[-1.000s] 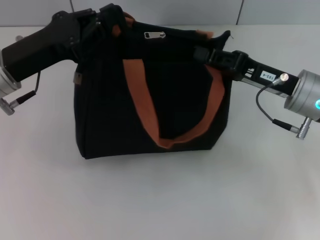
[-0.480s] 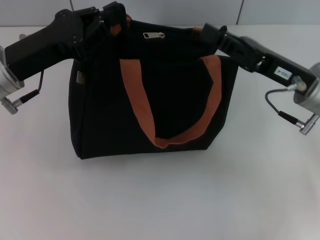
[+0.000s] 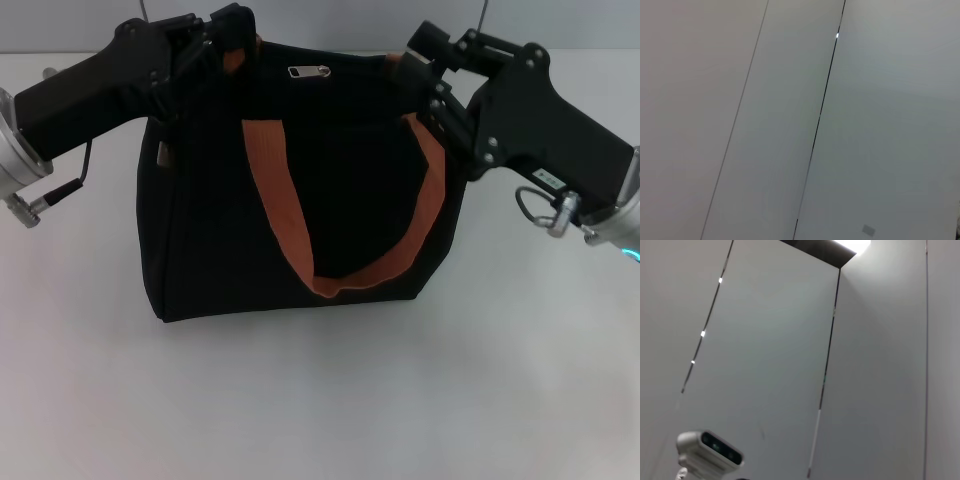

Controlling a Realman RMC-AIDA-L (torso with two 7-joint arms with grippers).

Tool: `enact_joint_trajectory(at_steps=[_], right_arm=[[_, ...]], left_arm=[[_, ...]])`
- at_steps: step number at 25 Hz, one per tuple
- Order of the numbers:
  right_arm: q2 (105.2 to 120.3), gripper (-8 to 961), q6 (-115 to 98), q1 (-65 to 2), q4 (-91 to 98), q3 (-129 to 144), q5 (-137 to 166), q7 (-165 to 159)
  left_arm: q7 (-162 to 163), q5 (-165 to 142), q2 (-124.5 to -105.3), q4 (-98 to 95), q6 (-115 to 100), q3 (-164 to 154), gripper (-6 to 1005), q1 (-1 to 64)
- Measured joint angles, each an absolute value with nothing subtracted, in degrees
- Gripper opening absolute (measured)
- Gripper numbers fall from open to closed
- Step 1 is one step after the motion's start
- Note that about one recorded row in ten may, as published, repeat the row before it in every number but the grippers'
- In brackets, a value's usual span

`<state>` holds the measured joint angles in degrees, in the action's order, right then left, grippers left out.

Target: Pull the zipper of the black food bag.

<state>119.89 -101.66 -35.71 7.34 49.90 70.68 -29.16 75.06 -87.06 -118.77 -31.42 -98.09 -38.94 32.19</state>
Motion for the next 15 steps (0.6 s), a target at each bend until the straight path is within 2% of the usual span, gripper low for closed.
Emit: enact_joint_trajectory(at_steps=[8, 15], right_arm=[[119.88, 416, -98.9, -39.0, -1.2, 48.6, 65.5, -1.4], [119.88, 464, -100.6, -41.4, -13.3, 42.7, 66.2, 27.3]], left_arm=[[75.1, -84.8, -119.02, -29.1, -97.9, -38.9, 70, 33.2], [75.1, -84.4, -119.09, -28.3, -97.6, -38.9, 72, 33.8]])
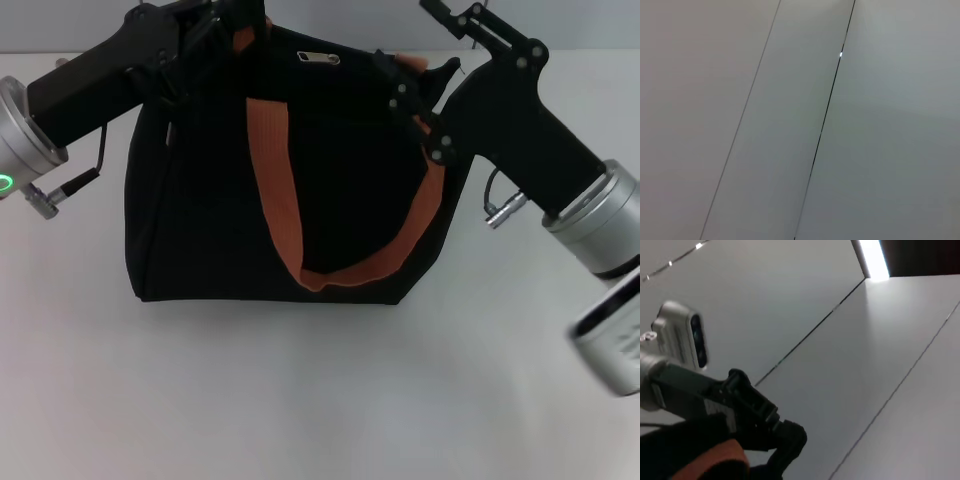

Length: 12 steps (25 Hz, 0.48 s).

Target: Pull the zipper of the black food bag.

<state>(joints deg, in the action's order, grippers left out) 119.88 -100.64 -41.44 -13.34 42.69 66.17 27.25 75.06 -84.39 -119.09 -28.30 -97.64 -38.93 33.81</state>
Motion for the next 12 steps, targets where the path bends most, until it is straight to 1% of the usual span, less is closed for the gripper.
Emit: enact_joint_trajectory(at_steps=[3, 6, 12], right_arm=[[119.88, 484, -100.4, -42.4, -17.6, 38.8, 67.0, 33.7], [119.88, 484, -100.3, -42.3, -18.4, 36.2, 69.6, 34.8], [119.88, 484, -99.4, -40.5, -18.8, 29.7, 78.5, 35.5]], left_arm=[[75.0, -84.3, -119.14, -28.1, -97.6, -38.9, 72, 34.3], [74.3, -84.3, -119.18, -27.3, -97.5, -38.9, 73, 34.7], [72.8, -84.0, -119.18, -25.4, -97.5, -38.9, 74, 35.7]])
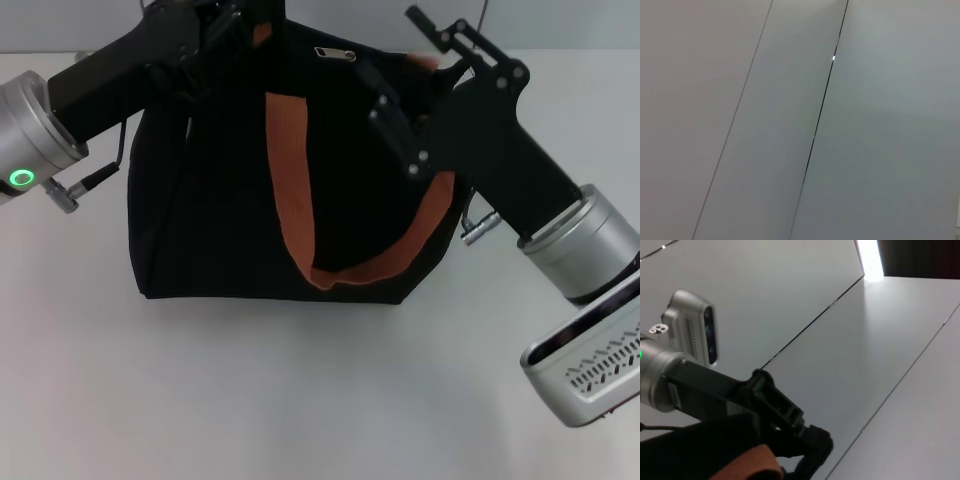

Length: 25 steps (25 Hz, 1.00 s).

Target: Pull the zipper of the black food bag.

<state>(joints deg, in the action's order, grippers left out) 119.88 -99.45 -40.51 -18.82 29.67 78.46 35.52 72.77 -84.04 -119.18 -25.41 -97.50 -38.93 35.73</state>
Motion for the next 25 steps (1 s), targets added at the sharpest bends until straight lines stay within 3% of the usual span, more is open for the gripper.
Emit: enact_joint_trajectory(at_steps=[25], right_arm=[[119.88, 482, -93.2, -39.8, -24.5, 16.6, 87.5, 41.6]], left_arm=[[71.4, -83.3, -119.18, -24.5, -98.3, -39.7, 79, 36.0]])
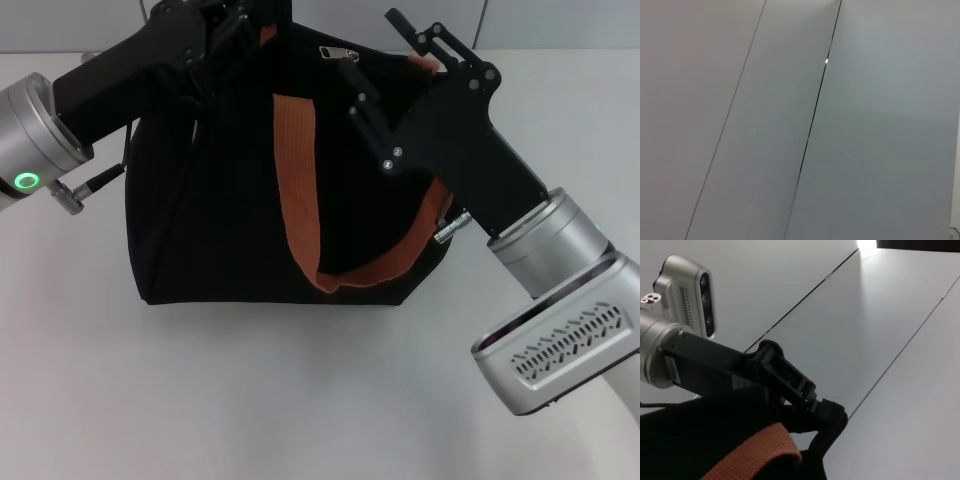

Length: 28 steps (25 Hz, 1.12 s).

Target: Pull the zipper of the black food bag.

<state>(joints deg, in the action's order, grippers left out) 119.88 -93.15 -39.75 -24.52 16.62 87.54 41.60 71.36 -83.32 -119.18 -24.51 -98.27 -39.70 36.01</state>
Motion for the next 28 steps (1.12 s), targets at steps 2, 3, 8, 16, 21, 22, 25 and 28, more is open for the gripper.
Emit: enact_joint_trajectory(at_steps=[2, 3, 8, 16, 21, 22, 25, 28], right_arm=[[119.88, 482, -92.4, -40.0, -24.5, 16.5, 87.7, 41.6], [119.88, 482, -92.1, -40.1, -24.5, 16.4, 87.8, 41.6], [119.88, 482, -90.4, -40.5, -24.4, 15.6, 88.3, 41.6], [119.88, 481, -89.2, -40.8, -24.3, 15.6, 89.6, 41.6], [119.88, 481, -88.8, -40.4, -24.3, 14.4, 91.3, 41.7], [119.88, 481, -88.8, -40.4, -24.3, 14.4, 91.3, 41.7], [119.88, 482, -88.4, -40.3, -24.4, 13.3, 92.2, 41.7], [119.88, 482, -88.0, -40.2, -24.3, 13.1, 92.7, 41.8]], left_arm=[[71.4, -83.3, -119.18, -24.5, -98.3, -39.8, 79, 36.1], [71.4, -83.3, -119.18, -24.5, -98.3, -39.8, 79, 36.1], [71.4, -83.3, -119.17, -24.5, -98.4, -40.0, 80, 36.3], [71.4, -83.3, -119.17, -24.5, -98.3, -40.0, 82, 36.4], [71.4, -83.3, -119.18, -24.5, -98.1, -40.0, 83, 36.5], [71.4, -83.3, -119.18, -24.5, -98.1, -40.0, 83, 36.5], [71.4, -83.3, -119.18, -24.5, -98.1, -40.0, 83, 36.5], [71.4, -83.3, -119.18, -24.5, -98.1, -40.0, 84, 36.5]])
